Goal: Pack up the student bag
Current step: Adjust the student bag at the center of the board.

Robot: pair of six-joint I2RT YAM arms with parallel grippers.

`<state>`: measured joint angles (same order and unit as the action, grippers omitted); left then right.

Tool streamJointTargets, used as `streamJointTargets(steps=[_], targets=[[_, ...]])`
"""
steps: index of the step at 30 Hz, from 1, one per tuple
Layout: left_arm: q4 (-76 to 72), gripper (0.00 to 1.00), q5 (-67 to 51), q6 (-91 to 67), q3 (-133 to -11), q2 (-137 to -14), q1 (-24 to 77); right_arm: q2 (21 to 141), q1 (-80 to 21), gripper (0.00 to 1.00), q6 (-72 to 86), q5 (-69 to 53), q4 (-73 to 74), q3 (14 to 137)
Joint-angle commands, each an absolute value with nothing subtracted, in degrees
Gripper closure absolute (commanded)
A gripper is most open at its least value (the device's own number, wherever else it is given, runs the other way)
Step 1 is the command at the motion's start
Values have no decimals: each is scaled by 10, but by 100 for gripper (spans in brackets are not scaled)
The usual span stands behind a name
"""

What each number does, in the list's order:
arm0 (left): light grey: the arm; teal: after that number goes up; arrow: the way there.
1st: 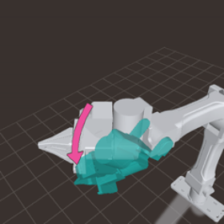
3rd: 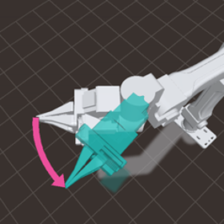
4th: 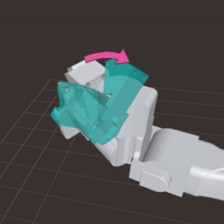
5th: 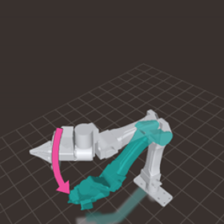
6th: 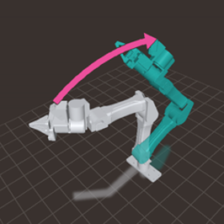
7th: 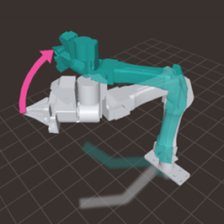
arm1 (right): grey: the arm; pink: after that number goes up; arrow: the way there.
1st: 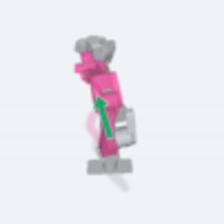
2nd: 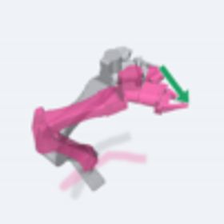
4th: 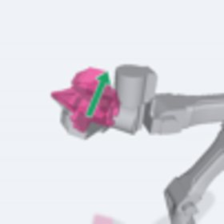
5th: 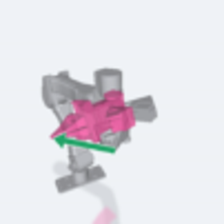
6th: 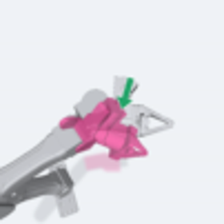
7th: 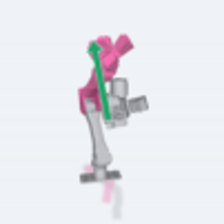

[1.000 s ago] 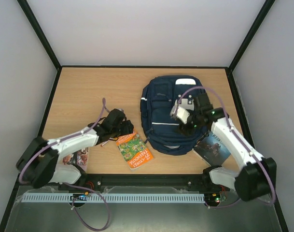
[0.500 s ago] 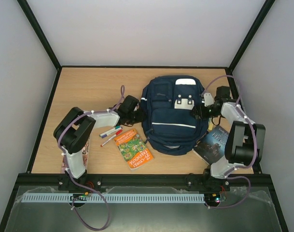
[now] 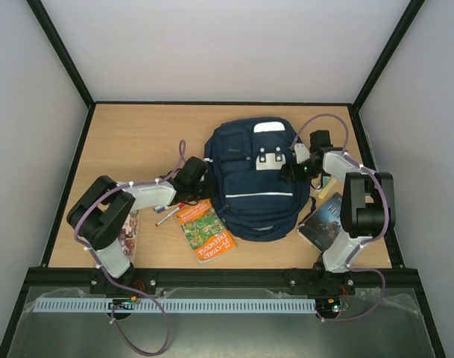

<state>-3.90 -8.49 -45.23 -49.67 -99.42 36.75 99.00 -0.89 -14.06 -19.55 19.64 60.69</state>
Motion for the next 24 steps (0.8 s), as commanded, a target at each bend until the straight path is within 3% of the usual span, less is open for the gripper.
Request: streamJointTargets(steps=[1, 3, 7, 15, 20, 21, 22, 24], targets=[[5, 60, -52, -439, -483, -953, 378, 989, -19, 17, -102, -191, 221, 636], [42, 48, -25, -428, -489, -922, 378, 955, -13, 15, -92, -191, 228, 638], [112, 37, 2, -420, -496, -860, 377, 877, -12, 12, -83, -209, 264, 636], [194, 28, 11, -422, -448, -739, 377, 747, -41, 14, -139, -292, 332, 589], [246, 23, 20, -459, -386, -655, 377, 706, -163, 17, -201, -335, 352, 531], [257, 19, 24, -463, -378, -636, 377, 705, -195, 17, -203, -338, 352, 528], [262, 7, 25, -466, -366, -612, 377, 707, -223, 17, -206, -347, 354, 526], [253, 1, 5, -473, -337, -543, 377, 718, -282, 17, -231, -391, 371, 526]])
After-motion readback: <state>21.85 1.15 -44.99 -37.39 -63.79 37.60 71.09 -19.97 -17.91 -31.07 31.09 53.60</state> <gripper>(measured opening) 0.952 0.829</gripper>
